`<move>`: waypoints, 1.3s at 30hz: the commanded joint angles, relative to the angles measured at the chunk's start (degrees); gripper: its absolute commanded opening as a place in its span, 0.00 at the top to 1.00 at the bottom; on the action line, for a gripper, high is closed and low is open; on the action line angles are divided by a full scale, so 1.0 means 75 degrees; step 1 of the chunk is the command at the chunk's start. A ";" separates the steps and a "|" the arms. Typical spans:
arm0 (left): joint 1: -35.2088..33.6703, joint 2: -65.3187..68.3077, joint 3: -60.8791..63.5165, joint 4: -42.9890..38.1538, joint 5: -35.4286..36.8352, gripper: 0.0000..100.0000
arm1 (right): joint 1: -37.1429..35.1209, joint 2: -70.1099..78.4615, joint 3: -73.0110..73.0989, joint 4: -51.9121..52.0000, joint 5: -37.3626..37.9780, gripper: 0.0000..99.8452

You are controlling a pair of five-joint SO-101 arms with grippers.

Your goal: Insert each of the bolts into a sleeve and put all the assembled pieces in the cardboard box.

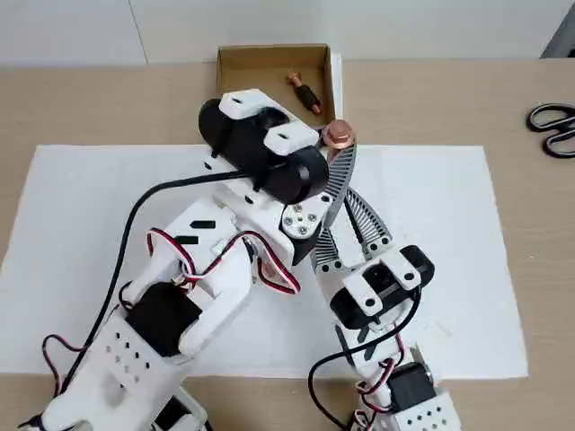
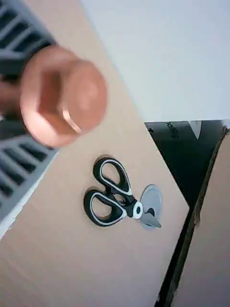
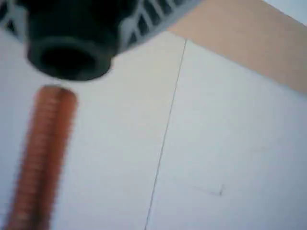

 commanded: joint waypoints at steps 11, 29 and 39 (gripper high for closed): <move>-0.0211 -0.0059 -0.0147 -0.0012 0.1196 0.99 | -0.0006 -0.0064 0.0023 0.0018 0.0059 1.00; -0.0223 -0.0047 -0.0029 0.0527 0.1348 0.99 | -0.0006 -0.0064 0.0023 0.0018 0.0059 1.00; -0.0199 -0.0070 0.0240 0.1266 -0.0188 0.99 | 0.0006 -0.0064 0.0023 0.0018 0.0059 1.00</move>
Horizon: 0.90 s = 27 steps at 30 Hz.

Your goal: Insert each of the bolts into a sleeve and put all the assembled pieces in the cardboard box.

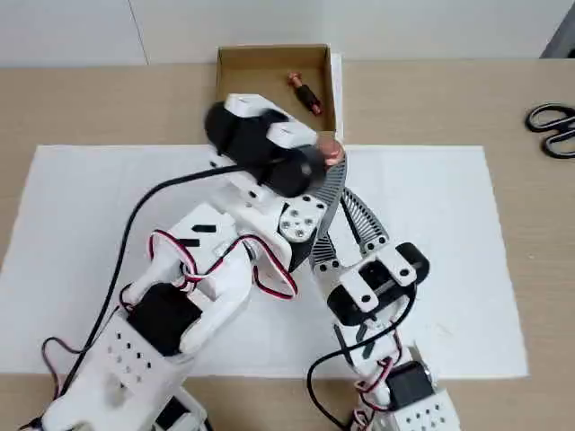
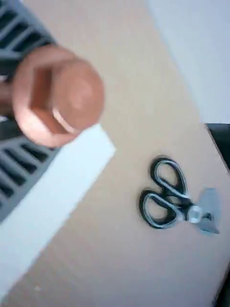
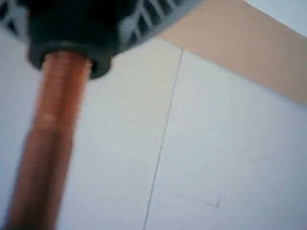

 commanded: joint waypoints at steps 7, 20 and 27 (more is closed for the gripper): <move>-0.0105 -0.0750 -0.0006 0.0680 -0.0492 0.96 | 0.0006 -0.0088 0.0035 -0.0006 0.0047 1.00; -0.0117 -0.0821 -0.0100 0.1043 -0.1594 0.83 | 0.0006 -0.0088 0.0035 0.0006 0.0047 1.00; -0.1231 -0.1547 -0.0463 0.1078 -0.2579 0.83 | 0.0006 -0.0147 0.0023 0.0979 0.0047 1.00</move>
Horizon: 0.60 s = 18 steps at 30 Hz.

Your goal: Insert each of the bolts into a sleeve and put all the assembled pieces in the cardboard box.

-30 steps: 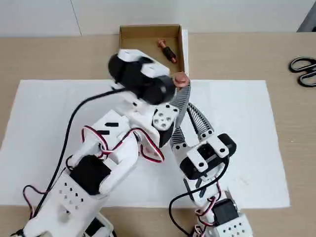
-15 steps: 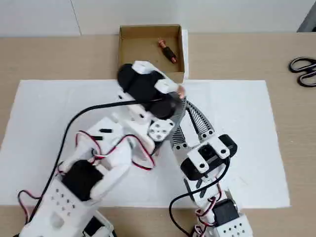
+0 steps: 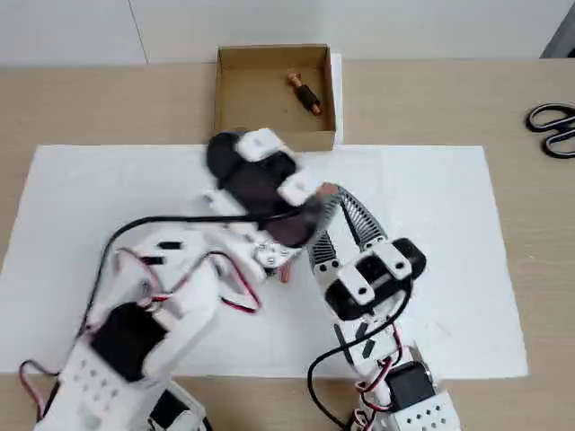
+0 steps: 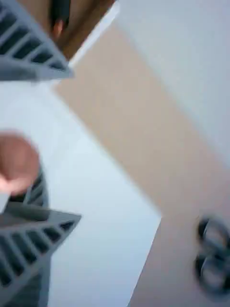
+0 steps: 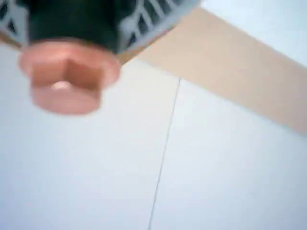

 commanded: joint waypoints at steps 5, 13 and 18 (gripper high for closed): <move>-0.1664 -0.1793 0.0779 0.0363 -0.0164 0.93 | 0.0475 -0.0053 -0.0422 0.1155 0.0047 1.00; -0.2520 -0.4243 0.3804 -0.0363 0.0610 0.99 | 0.1166 0.0979 -0.2813 0.3698 0.0012 1.00; -0.3329 -0.4372 0.4413 -0.0469 0.1606 0.99 | 0.1506 0.3921 -0.4489 0.3358 0.0000 1.00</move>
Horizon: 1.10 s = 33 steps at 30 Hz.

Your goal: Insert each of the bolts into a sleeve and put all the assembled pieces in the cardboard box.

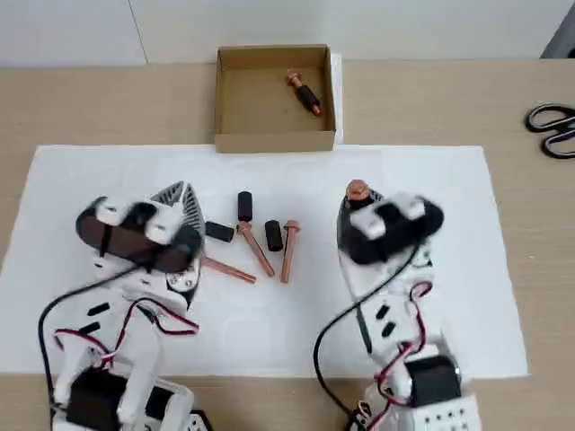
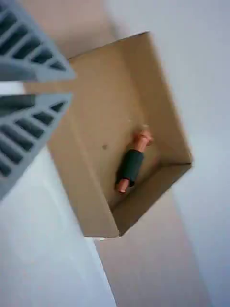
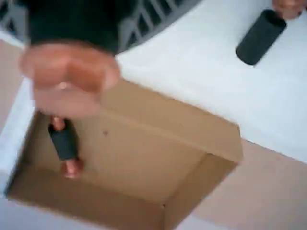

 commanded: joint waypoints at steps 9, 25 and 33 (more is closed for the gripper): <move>-0.1512 -0.0176 0.0756 -0.0176 0.0293 0.99 | 0.0252 0.7648 -0.5240 -0.2549 0.0023 1.00; -0.1582 -0.0176 0.0779 -0.0176 0.0316 0.99 | -0.0498 1.6264 -1.3738 -0.2772 0.1254 1.00; -0.1571 -0.0176 0.0779 -0.0176 0.0316 0.99 | -0.0463 1.9429 -1.7536 -0.2714 0.1536 1.00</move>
